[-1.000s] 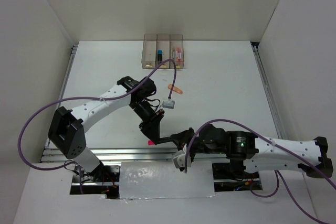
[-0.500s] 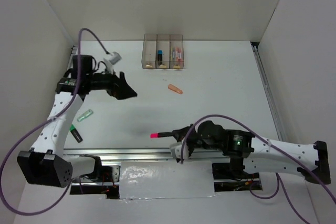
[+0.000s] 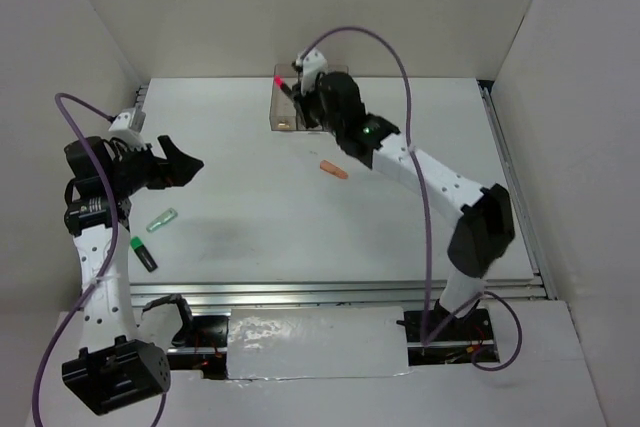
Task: Sort the stationery into containers
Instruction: Place the stationery into the container
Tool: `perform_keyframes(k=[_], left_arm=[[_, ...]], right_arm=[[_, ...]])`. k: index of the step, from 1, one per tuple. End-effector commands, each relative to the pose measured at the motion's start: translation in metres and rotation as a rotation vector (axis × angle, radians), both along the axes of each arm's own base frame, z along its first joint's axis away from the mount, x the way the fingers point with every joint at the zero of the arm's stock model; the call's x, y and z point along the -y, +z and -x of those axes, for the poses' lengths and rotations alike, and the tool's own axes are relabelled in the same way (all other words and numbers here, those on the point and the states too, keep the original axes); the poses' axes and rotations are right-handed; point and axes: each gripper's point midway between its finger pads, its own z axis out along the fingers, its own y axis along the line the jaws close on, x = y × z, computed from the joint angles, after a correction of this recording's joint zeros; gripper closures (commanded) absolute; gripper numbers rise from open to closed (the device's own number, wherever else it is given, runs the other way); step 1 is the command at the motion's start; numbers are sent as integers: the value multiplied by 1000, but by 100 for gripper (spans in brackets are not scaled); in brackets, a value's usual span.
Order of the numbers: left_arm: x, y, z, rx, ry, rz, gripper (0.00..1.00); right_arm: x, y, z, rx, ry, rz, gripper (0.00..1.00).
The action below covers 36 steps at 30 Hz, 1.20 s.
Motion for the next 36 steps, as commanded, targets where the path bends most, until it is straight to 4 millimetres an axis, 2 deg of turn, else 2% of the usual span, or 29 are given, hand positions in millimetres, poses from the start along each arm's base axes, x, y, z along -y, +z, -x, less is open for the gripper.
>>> perform_keyframes(k=[1, 2, 3, 4, 5, 7, 8, 11, 13, 14, 15, 20, 21, 23, 24, 26, 27, 30, 33, 36], left_arm=[[-13, 6, -2, 39, 58, -32, 1], [-16, 5, -1, 43, 76, -47, 1], [-22, 3, 0, 38, 98, -57, 1], [-24, 2, 2, 46, 102, -77, 1], [-26, 1, 3, 48, 105, -92, 1], [-26, -2, 8, 47, 87, -125, 1], [-27, -4, 9, 43, 92, -130, 1], [-31, -10, 13, 39, 112, -143, 1], [-34, -15, 14, 35, 118, -139, 1], [-34, -16, 14, 36, 120, -138, 1], [-33, -17, 15, 32, 117, -131, 1], [-32, -29, 17, -9, 108, -105, 1], [-32, -31, 16, -14, 106, -103, 1], [-32, -34, 18, -23, 109, -97, 1], [-32, -37, 19, -31, 108, -92, 1], [-30, -40, 20, -37, 102, -81, 1], [-30, -43, 22, -41, 99, -78, 1], [-31, -44, 22, -40, 108, -76, 1], [-30, -43, 22, -35, 103, -77, 1], [-27, -41, 24, -19, 46, -114, 1]], right_arm=[[14, 41, -66, -132, -234, -244, 100], [16, 6, -94, -193, -282, -213, 100], [17, 3, -107, -220, -307, -240, 100], [15, 20, -119, -201, -316, -270, 100], [14, -5, -135, -232, -342, -254, 100], [20, -1, -153, -184, -388, -277, 100], [22, -13, -161, -186, -405, -270, 100], [16, -22, -171, -181, -408, -285, 100], [11, -34, -181, -181, -405, -286, 100], [9, -46, -186, -189, -409, -276, 100], [8, -44, -191, -173, -410, -287, 100], [14, -65, -211, -148, -457, -316, 94], [18, -78, -217, -156, -476, -314, 93], [22, -88, -223, -161, -515, -329, 92], [27, -102, -227, -174, -533, -323, 91], [30, -110, -231, -171, -556, -323, 92], [31, -120, -233, -179, -564, -313, 92], [29, -122, -238, -175, -559, -316, 91], [26, -117, -244, -162, -535, -348, 85], [25, -113, -252, -147, -532, -380, 74]])
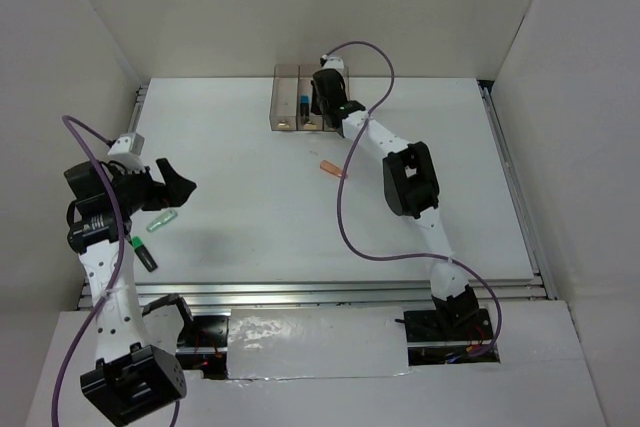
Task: Sort the stationery into containers
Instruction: Place the stationery into the container
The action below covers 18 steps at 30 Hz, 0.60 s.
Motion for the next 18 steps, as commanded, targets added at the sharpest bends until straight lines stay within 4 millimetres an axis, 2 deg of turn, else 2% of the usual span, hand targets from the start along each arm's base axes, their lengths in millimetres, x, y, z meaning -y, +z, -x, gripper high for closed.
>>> perform_keyframes(k=[1, 2, 4, 5, 8, 9, 11, 12, 13, 16, 17, 18], left_arm=[[3, 10, 1, 41, -67, -44, 1], [2, 9, 2, 20, -58, -40, 1], [-7, 8, 1, 15, -47, -94, 1], [-9, 9, 2, 8, -37, -99, 1], [-20, 11, 2, -3, 2, -139, 1], [-23, 10, 5, -16, 11, -153, 1], [-37, 9, 8, -47, 70, -193, 2], [-41, 4, 13, -85, 88, -209, 5], [-46, 4, 16, -108, 102, -224, 11], [-70, -12, 31, -234, 206, -267, 20], [-87, -14, 37, -274, 287, -293, 20], [-94, -18, 39, -312, 307, -291, 23]], right_arm=[[-8, 62, -25, 163, -20, -115, 73], [-10, 61, -25, 163, -18, -116, 70], [-11, 62, -24, 168, -12, -120, 53], [-12, 62, -24, 165, -10, -122, 39], [-20, 64, -19, 150, 34, -139, 25], [-21, 62, -16, 138, 43, -139, 24], [-27, 77, -8, 144, 66, -148, 23], [-29, 76, -1, 126, 86, -145, 24], [-30, 99, 5, 149, 101, -158, 24], [-32, 111, 25, 135, 145, -159, 24], [-27, 130, 37, 148, 153, -162, 24], [-24, 135, 43, 147, 168, -152, 24]])
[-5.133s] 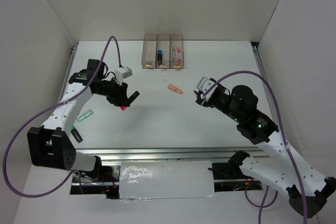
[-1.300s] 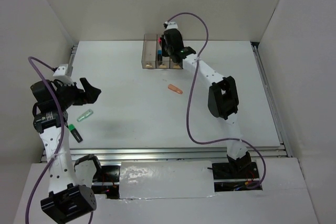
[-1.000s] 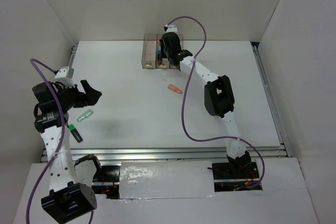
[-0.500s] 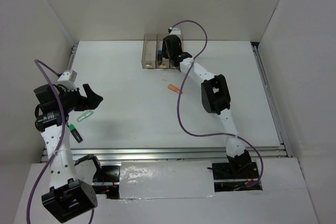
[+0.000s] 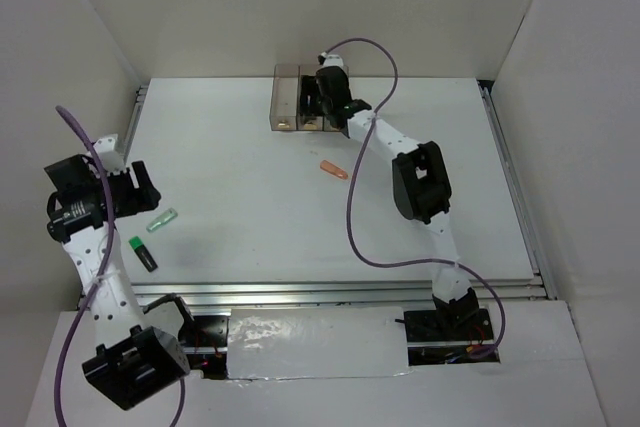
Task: Sort the stationery into containers
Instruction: Place the stationery into the container, then grab a piece of stationery with the left arm
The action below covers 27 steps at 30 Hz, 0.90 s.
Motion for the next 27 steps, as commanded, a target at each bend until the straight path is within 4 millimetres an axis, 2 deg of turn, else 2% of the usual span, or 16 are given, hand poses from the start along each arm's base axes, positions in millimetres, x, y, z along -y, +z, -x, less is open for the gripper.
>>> perform_keyframes(k=[1, 3, 4, 5, 6, 7, 8, 9, 10, 12, 15, 20, 27], left_arm=[[-41, -11, 20, -146, 177, -72, 22], [-60, -22, 26, -223, 270, -49, 22], [-69, -27, 29, -253, 319, -35, 22], [-76, -33, 31, -284, 363, -16, 21], [-84, -46, 34, -344, 397, -4, 23], [-92, -52, 37, -368, 430, 2, 23], [-95, -59, 38, -401, 435, 8, 25], [-97, -71, 38, -449, 424, 27, 31], [-98, -77, 40, -479, 414, 29, 31], [-101, -93, 43, -535, 407, 43, 33], [-108, -110, 47, -580, 416, 44, 30], [-115, -134, 55, -657, 444, 80, 30], [-106, -171, 58, -782, 399, 157, 32]], right_arm=[[-4, 111, 32, 141, 75, -65, 24], [9, 129, 50, 154, 90, -39, 26], [16, 151, 59, 182, 91, -46, 26], [24, 141, 65, 159, 93, -21, 26], [30, 144, 69, 162, 91, -12, 27], [38, 161, 76, 188, 91, -7, 27], [48, 151, 79, 166, 83, 13, 28], [53, 152, 82, 167, 77, 21, 28], [61, 155, 88, 171, 70, 32, 28], [78, 156, 87, 167, 43, 42, 29], [98, 164, 86, 168, -3, 42, 29], [109, 172, 91, 194, -12, 55, 30], [111, 184, 92, 214, -10, 65, 30]])
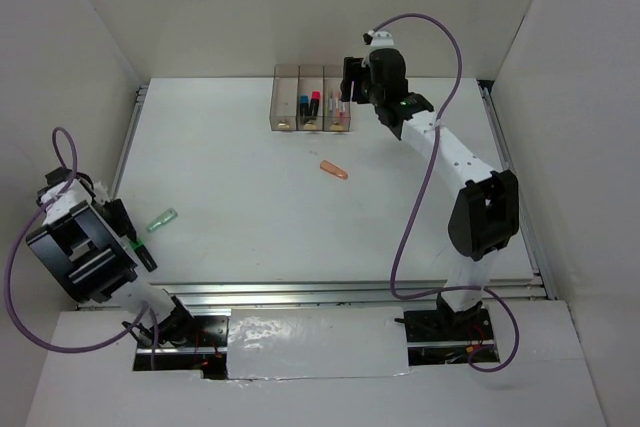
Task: Sort the stationery into containers
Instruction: Grab a piece of stationery with the left arm
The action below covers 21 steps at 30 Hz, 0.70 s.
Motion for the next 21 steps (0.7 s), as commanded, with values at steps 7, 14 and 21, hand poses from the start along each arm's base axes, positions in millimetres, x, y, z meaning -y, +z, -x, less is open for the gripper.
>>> perform_keyframes(k=[7, 14, 21], left_arm=[[15, -29, 0, -59, -32, 43, 31], [31, -39, -9, -88, -82, 59, 33], [38, -51, -10, -140, -92, 103, 48]], right_arm=[[12, 37, 5, 72, -9, -16, 31], [19, 31, 1, 50, -11, -23, 32], [18, 29, 3, 37, 2, -29, 34]])
